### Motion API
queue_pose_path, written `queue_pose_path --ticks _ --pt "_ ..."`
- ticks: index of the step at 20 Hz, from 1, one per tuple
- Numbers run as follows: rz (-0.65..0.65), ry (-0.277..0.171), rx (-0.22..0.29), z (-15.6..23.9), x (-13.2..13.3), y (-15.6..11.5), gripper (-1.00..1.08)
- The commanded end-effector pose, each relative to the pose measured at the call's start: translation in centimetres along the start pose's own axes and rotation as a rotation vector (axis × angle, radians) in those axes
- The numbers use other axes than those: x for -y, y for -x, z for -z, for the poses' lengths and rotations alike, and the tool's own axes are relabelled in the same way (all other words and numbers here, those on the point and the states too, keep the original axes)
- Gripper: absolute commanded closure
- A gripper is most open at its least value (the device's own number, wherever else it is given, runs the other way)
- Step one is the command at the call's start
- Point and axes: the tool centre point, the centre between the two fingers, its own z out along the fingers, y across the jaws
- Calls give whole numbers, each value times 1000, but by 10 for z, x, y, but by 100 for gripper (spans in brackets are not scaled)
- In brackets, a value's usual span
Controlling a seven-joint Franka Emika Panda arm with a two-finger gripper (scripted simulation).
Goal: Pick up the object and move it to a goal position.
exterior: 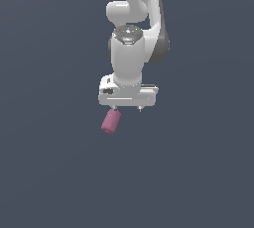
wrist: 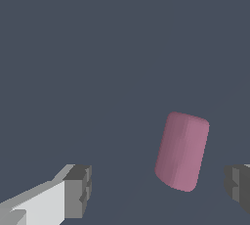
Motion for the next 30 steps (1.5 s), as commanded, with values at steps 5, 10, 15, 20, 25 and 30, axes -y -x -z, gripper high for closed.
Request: queue_pose_path --ticks 5,10,15,20,25,30 --pt "-1 10 -17 7 -7 -5 -92" --pt "6 30 -54 26 -17 -15 -92" --pt "-3 27 -48 21 -18 -13 -92" --pt "-60 17 -27 -7 -33 -5 -92" --pt "-166 4 13 -55 -58 15 -92" --pt "-240 -1 39 -87 -75 31 -92"
